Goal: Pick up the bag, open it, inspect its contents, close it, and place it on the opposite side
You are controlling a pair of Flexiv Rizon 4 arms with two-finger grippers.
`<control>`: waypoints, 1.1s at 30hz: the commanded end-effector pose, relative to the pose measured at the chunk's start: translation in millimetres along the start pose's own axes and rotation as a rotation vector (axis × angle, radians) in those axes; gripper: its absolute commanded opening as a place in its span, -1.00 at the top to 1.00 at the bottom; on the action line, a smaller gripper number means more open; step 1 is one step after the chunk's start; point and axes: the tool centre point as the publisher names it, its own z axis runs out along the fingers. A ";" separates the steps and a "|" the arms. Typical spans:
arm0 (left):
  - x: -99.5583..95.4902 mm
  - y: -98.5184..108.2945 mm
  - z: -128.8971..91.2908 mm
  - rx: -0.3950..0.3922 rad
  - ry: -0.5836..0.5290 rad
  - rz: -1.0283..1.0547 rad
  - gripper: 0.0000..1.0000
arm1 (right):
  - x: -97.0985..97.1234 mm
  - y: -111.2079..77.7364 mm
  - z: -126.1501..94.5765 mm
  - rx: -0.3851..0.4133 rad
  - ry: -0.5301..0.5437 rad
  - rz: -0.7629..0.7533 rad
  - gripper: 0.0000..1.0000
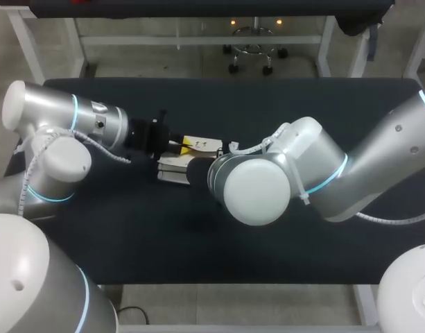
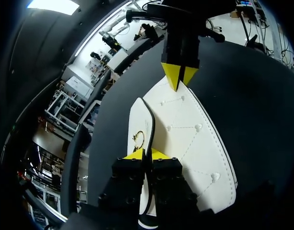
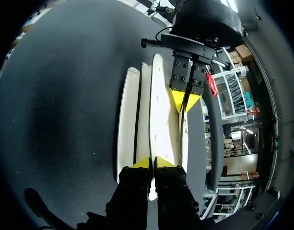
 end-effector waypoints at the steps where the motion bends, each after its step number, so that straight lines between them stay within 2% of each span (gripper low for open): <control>1: -2.3 3.8 7.5 0.009 -0.006 0.000 1.00 | 1.8 -0.6 -1.3 -0.003 -0.003 0.000 1.00; 2: -3.0 4.0 6.6 0.007 -0.009 -0.002 1.00 | 1.8 -0.6 -1.3 -0.003 -0.003 0.000 1.00; 4: -4.5 3.4 2.8 0.005 -0.016 -0.010 0.11 | 1.8 -0.6 -1.3 -0.003 -0.003 0.000 1.00; 5: -5.1 2.4 0.6 0.002 -0.021 -0.010 -0.44 | 1.8 -0.6 -1.3 -0.003 -0.003 0.000 1.00; 7: -7.2 -0.4 -4.1 -0.003 -0.030 -0.014 -0.98 | 1.8 -0.6 -1.3 -0.003 -0.003 0.000 1.00; 11: -11.1 -7.5 -12.1 -0.012 -0.046 -0.015 -1.00 | 1.8 -0.6 -1.3 -0.003 -0.003 0.000 1.00; 13: -12.1 -11.2 -14.9 -0.013 -0.051 -0.015 -1.00 | 1.1 -0.1 -2.6 -0.003 -0.005 -0.001 0.73; 14: -12.5 -12.7 -16.1 -0.012 -0.056 -0.015 -1.00 | 0.5 0.3 -3.6 -0.003 -0.006 -0.002 0.35; 16: -13.6 -16.0 -19.1 -0.009 -0.060 -0.014 -1.00 | -1.2 0.5 -6.4 -0.002 -0.008 -0.002 -0.18; 17: -14.4 -17.2 -20.3 -0.010 -0.066 -0.013 -1.00 | -2.0 0.3 -7.8 -0.003 -0.010 -0.001 -0.65; 18: -15.2 -18.5 -21.6 -0.010 -0.069 -0.012 -1.00 | -2.7 0.1 -8.9 -0.003 -0.012 -0.001 -1.00; 27: -22.8 -26.9 -36.2 0.003 -0.094 -0.036 -1.00 | -10.6 0.3 -24.6 -0.018 -0.010 0.005 -1.00; 33: -26.3 -27.5 -44.9 -0.023 -0.080 -0.073 -1.00 | -20.9 0.9 -39.6 -0.044 0.006 -0.002 -1.00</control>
